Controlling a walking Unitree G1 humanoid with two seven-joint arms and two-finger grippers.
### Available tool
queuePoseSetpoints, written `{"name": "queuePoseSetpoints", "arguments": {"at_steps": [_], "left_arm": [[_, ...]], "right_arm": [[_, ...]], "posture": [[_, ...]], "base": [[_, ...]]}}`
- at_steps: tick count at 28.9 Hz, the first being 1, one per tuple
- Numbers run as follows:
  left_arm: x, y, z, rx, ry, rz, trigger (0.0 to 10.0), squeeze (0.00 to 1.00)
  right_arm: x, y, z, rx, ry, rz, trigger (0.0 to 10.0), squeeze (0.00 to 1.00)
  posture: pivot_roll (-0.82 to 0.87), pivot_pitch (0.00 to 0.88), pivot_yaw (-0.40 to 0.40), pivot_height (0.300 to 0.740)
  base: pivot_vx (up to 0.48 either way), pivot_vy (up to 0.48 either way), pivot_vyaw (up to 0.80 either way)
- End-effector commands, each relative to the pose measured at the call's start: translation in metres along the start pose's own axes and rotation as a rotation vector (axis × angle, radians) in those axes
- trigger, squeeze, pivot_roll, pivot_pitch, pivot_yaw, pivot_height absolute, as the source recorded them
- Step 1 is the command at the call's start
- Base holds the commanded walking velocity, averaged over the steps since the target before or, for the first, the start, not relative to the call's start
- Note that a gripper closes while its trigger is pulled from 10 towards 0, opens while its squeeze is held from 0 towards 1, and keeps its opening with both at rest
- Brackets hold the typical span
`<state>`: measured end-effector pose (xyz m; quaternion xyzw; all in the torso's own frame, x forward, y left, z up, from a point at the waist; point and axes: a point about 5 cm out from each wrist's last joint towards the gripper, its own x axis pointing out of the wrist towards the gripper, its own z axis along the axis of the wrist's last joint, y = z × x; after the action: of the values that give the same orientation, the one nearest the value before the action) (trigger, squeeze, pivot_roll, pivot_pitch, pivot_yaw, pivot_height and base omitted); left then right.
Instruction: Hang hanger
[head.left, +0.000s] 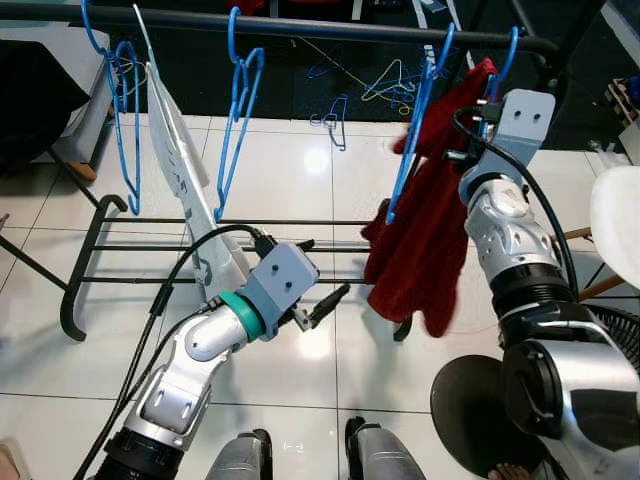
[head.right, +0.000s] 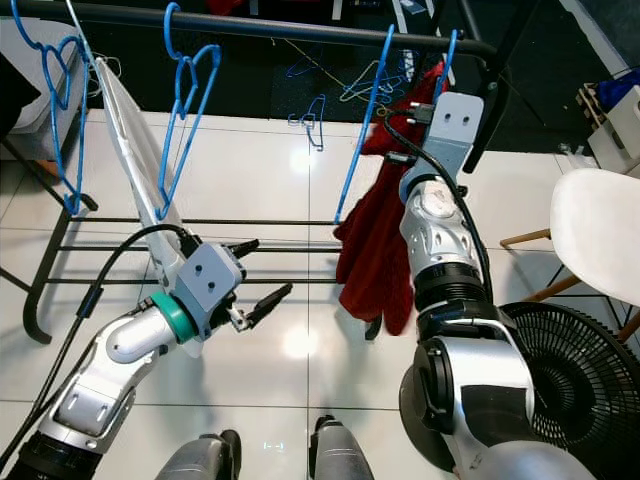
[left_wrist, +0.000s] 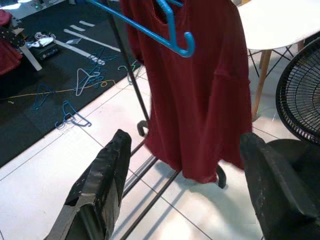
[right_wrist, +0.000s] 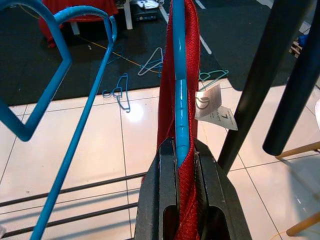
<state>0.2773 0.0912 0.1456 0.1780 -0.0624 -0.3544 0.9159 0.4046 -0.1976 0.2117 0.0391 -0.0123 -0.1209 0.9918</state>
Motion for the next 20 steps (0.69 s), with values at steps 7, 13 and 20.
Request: {"name": "queuePoseSetpoints", "arguments": {"at_steps": [7, 13, 20], "left_arm": [[0.0, -0.004, -0.005, -0.013, 0.022, -0.007, 10.0, 0.0], [0.0, -0.005, -0.004, -0.015, 0.02, -0.011, 10.0, 0.0], [0.0, -0.005, -0.004, -0.016, 0.018, -0.029, 10.0, 0.0]], "right_arm": [[-0.019, 0.0, 0.028, -0.117, -0.182, 0.148, 0.0, 0.0], [-0.038, 0.001, 0.025, -0.136, -0.202, 0.181, 10.0, 0.0], [-0.08, -0.009, 0.001, -0.126, -0.206, 0.086, 10.0, 0.0]], "posture": [[-0.08, 0.121, 0.0, 0.733], [-0.09, 0.128, 0.001, 0.733], [-0.12, 0.145, 0.011, 0.733]], "base": [[0.0, 0.0, 0.0], [0.0, 0.0, 0.0], [0.0, 0.0, 0.0]]}}
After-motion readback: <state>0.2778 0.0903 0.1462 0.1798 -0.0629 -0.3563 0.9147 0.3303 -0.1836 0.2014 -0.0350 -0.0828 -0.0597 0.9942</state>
